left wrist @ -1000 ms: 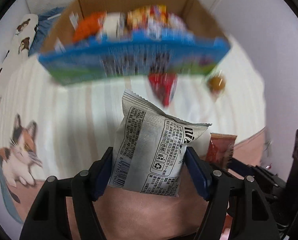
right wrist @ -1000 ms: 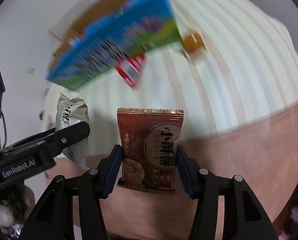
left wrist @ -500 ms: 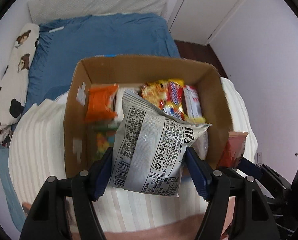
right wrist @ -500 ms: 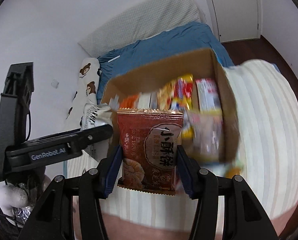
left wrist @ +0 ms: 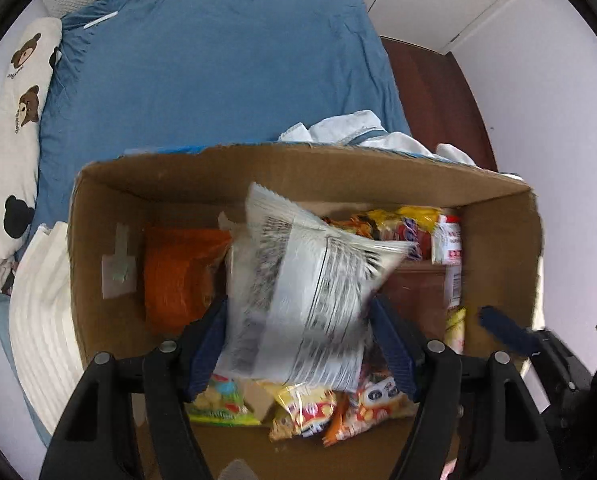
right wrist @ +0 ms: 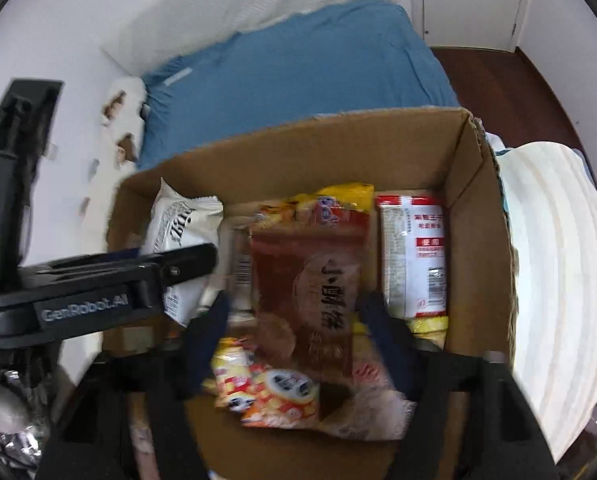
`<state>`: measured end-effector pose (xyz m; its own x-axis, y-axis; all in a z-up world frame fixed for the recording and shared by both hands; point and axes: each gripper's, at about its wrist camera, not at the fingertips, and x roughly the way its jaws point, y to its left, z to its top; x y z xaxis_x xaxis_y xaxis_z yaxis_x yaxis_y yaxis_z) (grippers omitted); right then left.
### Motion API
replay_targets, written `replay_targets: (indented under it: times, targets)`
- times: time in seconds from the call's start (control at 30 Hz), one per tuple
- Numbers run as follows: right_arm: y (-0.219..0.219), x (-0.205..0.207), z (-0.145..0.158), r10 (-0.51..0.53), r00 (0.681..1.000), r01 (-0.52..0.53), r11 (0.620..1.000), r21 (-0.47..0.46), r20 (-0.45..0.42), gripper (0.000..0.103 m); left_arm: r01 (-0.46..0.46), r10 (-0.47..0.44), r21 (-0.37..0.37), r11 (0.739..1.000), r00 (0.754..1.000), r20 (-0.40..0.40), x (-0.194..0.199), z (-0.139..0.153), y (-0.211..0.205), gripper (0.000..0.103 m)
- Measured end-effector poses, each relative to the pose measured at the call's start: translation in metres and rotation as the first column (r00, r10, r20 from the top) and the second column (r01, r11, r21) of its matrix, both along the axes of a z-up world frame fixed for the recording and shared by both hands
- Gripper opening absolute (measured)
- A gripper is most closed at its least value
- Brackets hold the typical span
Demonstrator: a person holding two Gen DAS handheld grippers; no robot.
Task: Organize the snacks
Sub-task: 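Carry both packs into the cardboard box and open both tools, then withdraw both tools from the box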
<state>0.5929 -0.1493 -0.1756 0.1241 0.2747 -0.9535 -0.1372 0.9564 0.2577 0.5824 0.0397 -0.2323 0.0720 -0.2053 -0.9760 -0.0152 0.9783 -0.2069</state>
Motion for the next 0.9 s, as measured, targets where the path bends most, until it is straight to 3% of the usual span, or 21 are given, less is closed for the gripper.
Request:
replay_targets:
  times: [0.17, 0.4, 0.73, 0.8, 0.9]
  targets:
    - [0.002, 0.006, -0.008, 0.010, 1.000, -0.010, 0.999, -0.047, -0.001, 0.093, 0.009, -0.009, -0.001, 1.000, 1.000, 0.000, -0.002, -0.005, 0.002, 0.074]
    - [-0.002, -0.009, 0.002, 0.004, 1.000, -0.004, 0.998, -0.059, 0.008, 0.094, 0.008, -0.008, -0.006, 1.000, 0.999, 0.036, -0.021, 0.012, 0.004, 0.074]
    - [-0.010, -0.046, 0.033, -0.002, 0.998, 0.005, 0.998, -0.067, 0.058, 0.098, -0.020, 0.016, 0.025, 0.999, 0.985, 0.172, -0.073, 0.055, 0.010, 0.075]
    - [-0.014, -0.055, 0.041, -0.007, 0.998, 0.011, 0.998, -0.058, 0.068, 0.098, -0.027, 0.022, 0.024, 0.999, 0.980, 0.198, -0.085, 0.063, 0.012, 0.095]
    - [-0.018, -0.073, 0.055, 0.001, 0.995, 0.004, 0.999, -0.050, 0.097, 0.098, -0.037, 0.028, 0.033, 0.999, 0.971, 0.236, -0.102, 0.075, 0.012, 0.097]
